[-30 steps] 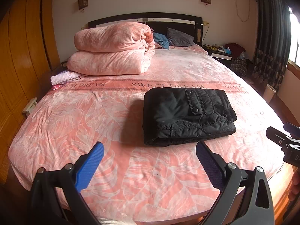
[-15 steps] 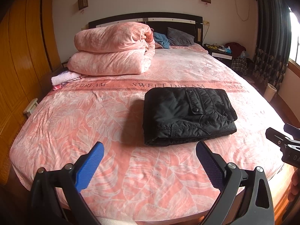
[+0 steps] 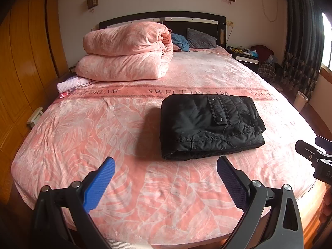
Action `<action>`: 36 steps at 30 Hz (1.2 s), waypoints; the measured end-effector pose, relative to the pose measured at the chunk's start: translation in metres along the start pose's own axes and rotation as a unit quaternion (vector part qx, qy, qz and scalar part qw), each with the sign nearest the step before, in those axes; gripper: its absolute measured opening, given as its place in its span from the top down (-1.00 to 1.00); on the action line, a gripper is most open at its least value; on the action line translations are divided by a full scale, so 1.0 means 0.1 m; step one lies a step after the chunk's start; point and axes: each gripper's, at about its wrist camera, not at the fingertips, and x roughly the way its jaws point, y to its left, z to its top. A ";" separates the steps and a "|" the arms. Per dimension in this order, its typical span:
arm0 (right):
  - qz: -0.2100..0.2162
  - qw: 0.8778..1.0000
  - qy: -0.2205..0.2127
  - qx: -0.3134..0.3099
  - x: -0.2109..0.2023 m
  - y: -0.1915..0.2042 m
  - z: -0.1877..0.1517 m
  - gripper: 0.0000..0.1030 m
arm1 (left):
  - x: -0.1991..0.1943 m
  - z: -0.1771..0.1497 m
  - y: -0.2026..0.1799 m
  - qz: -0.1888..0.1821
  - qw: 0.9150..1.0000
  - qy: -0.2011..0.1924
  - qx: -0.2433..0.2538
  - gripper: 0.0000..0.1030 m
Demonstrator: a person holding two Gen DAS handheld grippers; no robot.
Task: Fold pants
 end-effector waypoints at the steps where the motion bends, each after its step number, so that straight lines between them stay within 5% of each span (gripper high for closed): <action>1: 0.000 1.000 0.000 0.001 0.00 0.00 0.00 -0.93 | 0.00 0.00 0.00 0.000 1.000 0.000 0.000 -0.92; 36: 0.001 1.000 0.017 0.004 0.18 -0.01 -0.03 -0.93 | 0.22 0.03 0.06 -0.005 1.000 0.016 0.002 -0.92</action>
